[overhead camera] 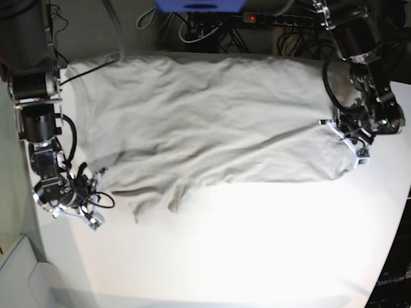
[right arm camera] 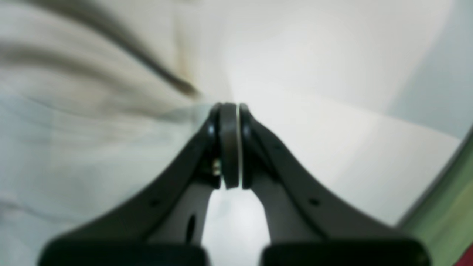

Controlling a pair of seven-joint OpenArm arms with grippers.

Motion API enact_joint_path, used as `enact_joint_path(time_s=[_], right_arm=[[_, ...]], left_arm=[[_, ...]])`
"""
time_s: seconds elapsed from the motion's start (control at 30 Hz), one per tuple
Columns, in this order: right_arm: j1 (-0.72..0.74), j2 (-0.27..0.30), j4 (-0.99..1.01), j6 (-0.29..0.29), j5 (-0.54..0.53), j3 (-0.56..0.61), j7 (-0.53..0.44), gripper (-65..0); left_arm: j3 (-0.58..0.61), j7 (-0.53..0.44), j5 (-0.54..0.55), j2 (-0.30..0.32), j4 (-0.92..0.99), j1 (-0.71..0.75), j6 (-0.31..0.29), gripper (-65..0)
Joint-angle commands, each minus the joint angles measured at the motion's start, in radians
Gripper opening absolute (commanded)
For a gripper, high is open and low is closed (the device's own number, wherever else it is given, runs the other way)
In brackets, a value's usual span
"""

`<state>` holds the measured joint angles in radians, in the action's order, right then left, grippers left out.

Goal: Layout the t-shirt on the table in an organized manner, then fold the t-shirt properly
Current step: 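Regrasp the shirt with the right gripper and move the left gripper outward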

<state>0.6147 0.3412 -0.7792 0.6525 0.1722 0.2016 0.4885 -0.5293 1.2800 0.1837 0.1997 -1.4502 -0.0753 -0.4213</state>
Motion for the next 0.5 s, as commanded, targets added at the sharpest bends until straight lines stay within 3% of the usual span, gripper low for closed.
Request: enact_joint_path(time_s=[0.0, 0.1, 0.27, 0.37, 0.47], right_arm=[[0.027, -0.014, -0.082, 0.000, -0.020, -0.012, 0.009, -65.0], [-0.032, -0.066, -0.283, 0.046, -0.020, -0.024, 0.132, -65.0], [-0.184, -0.204, -0.665, 0.046, -0.018, -0.026, 0.402, -65.0], [-0.269, -0.273, -0.767, 0.046, -0.018, -0.024, 0.467, -65.0], [-0.338, -0.305, -0.779, 0.046, -0.020, -0.024, 0.473, -65.0]], left_arm=[[-0.002, -0.009, 0.009, 0.014, -0.030, -0.019, 0.000, -65.0], [-0.002, -0.007, 0.009, 0.014, -0.053, -0.022, 0.003, -65.0], [-0.004, -0.007, 0.007, 0.017, -0.096, -0.022, 0.003, -65.0], [-0.004, 0.013, 0.007, 0.022, -0.096, -0.024, 0.003, -65.0], [-0.004, 0.025, 0.007, 0.019, -0.096, -0.024, 0.002, -65.0]])
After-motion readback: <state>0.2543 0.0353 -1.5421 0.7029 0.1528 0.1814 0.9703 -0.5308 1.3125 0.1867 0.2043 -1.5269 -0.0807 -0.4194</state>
